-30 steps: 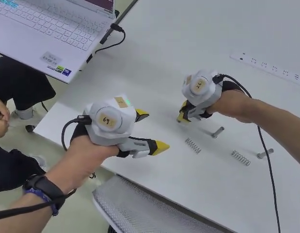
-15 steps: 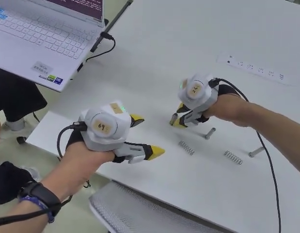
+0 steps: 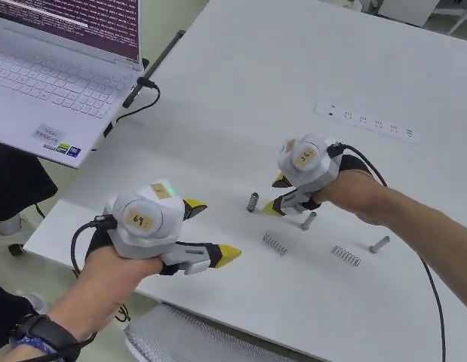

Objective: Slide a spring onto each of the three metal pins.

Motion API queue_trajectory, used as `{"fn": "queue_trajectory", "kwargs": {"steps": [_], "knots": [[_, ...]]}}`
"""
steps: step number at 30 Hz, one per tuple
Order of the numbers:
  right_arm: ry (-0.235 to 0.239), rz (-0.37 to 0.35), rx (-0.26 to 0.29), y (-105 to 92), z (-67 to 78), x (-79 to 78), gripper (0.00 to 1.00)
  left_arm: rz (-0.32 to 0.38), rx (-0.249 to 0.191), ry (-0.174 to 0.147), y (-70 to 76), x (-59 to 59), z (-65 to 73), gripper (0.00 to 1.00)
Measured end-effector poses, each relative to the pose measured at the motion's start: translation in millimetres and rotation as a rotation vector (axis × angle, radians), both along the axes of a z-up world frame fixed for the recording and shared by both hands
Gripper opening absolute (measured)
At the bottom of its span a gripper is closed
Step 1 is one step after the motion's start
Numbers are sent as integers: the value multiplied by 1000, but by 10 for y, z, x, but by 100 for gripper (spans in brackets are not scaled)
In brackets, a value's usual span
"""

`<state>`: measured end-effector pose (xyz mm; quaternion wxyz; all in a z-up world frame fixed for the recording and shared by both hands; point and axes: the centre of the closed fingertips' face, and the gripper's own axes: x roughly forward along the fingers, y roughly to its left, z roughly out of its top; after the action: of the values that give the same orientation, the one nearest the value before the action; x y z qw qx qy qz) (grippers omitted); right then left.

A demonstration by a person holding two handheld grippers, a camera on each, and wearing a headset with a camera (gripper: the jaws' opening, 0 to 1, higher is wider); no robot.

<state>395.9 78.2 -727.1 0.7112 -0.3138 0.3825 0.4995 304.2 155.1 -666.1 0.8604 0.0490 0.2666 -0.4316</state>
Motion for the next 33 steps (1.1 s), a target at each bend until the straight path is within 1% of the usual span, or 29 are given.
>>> {"fn": "queue_trajectory", "kwargs": {"steps": [4, 12, 16, 17, 20, 24, 26, 29, 30, 33], "knots": [[-16, -21, 14, -57, 37, -18, 34, 7, 1, -5, 18, 30, 22, 55], [-51, -68, 56, -193, 173, -95, 36, 17, 3, -17, 22, 97, 66, 55], [-50, -89, 65, -268, 184, -152, 37, 17, 4, -20, 11, 115, 81, 55], [-49, -101, 78, -285, 196, -173, 37, 16, 5, -22, 10, 120, 83, 55], [-50, -128, 90, -343, 200, -210, 38, 15, 8, -24, 8, 130, 88, 56], [-52, -160, 123, -392, 239, -264, 39, 21, 5, -24, 13, 153, 97, 56], [-55, -193, 142, -448, 259, -278, 40, 23, 7, -24, 13, 159, 108, 56], [-58, -221, 156, -515, 267, -293, 41, 19, 11, -25, 7, 162, 108, 57], [-62, -246, 171, -564, 283, -304, 41, 16, 14, -25, 0, 161, 114, 57], [-71, -286, 192, -663, 323, -338, 42, 14, 15, -26, -5, 171, 117, 57]]}}
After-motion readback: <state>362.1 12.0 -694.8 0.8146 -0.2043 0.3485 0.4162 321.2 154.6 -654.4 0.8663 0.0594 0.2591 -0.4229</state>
